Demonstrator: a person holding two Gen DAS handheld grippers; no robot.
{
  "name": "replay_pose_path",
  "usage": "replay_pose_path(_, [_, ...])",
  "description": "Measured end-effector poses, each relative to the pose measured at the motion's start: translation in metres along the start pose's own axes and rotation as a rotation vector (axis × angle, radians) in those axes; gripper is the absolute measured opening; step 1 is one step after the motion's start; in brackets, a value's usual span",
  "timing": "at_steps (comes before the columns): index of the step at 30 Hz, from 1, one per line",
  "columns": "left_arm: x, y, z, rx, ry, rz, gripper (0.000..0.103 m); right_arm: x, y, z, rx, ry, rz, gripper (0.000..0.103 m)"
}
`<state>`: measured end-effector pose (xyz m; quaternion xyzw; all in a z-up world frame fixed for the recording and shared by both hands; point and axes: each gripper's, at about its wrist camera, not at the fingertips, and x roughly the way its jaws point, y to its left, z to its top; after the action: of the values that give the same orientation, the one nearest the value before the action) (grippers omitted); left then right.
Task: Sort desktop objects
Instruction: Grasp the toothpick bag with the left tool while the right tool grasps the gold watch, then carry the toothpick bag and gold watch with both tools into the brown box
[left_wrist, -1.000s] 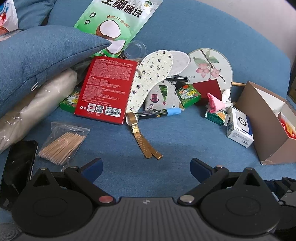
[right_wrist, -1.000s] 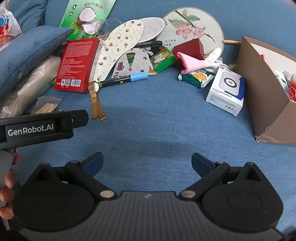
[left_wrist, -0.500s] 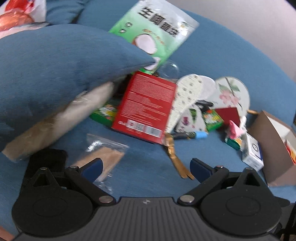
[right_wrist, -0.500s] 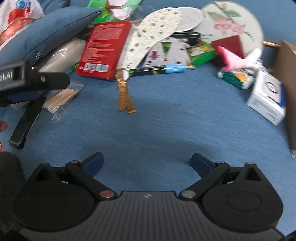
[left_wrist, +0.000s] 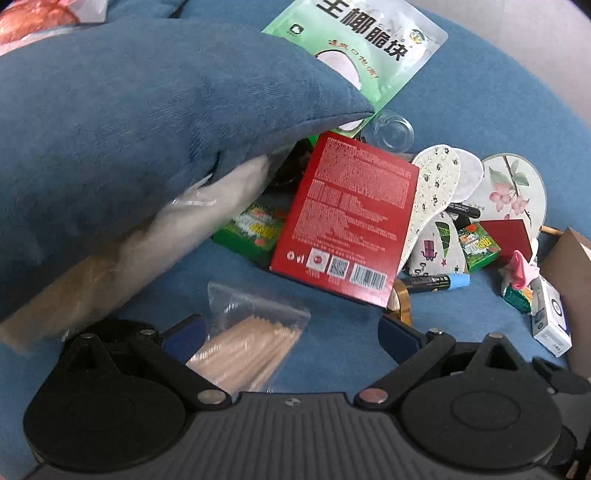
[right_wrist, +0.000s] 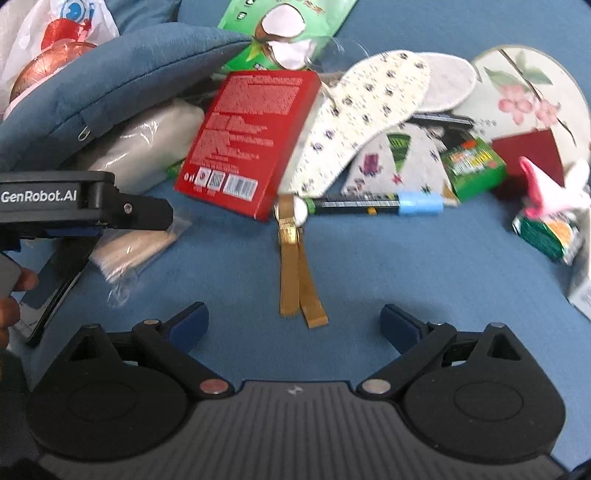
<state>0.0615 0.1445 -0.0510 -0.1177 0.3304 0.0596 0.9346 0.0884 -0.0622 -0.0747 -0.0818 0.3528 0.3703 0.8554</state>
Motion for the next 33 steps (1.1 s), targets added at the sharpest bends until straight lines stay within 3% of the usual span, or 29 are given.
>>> replay_pose_path(3, [0.017,-0.001,0.003,0.039,0.027,0.013,0.1,0.012,0.001,0.008,-0.017,-0.038,0.004,0.086])
replay_pose_path(6, [0.032,0.003,0.002,0.044,0.067,0.01,0.087,0.025,0.001,0.018,-0.028,-0.069,-0.019,0.077])
replay_pose_path(7, [0.036,0.006,0.001,-0.01,0.075,0.055,0.081,0.029,0.001,0.022,-0.027,-0.077,-0.021,0.074])
replay_pose_path(10, [0.038,0.011,0.0,-0.021,0.074,0.041,0.072,0.041,0.005,0.028,-0.064,-0.08,-0.023,0.066])
replay_pose_path(12, [0.037,0.01,-0.001,-0.006,0.077,0.032,0.068,0.045,0.007,0.03,-0.09,-0.082,-0.034,0.054])
replay_pose_path(14, [0.036,0.006,-0.002,0.03,0.077,0.032,0.06,0.044,0.005,0.032,-0.085,-0.084,-0.038,0.031])
replay_pose_path(17, [0.035,0.0,-0.003,0.047,0.089,-0.01,0.047,0.04,-0.003,0.03,-0.064,-0.074,-0.047,0.016])
replay_pose_path(19, [0.034,-0.005,-0.003,0.046,0.101,-0.046,0.038,0.033,-0.009,0.026,-0.049,-0.072,-0.063,0.014])
replay_pose_path(24, [0.033,-0.029,-0.007,0.028,0.138,-0.141,0.029,0.003,-0.03,0.005,-0.03,-0.06,-0.095,0.013])
replay_pose_path(28, [0.036,-0.063,-0.014,0.038,0.178,-0.224,0.028,-0.032,-0.055,-0.02,0.028,-0.051,-0.135,0.013])
replay_pose_path(33, [0.034,-0.119,-0.027,0.121,0.213,-0.32,0.028,-0.077,-0.097,-0.055,0.14,-0.041,-0.2,0.013])
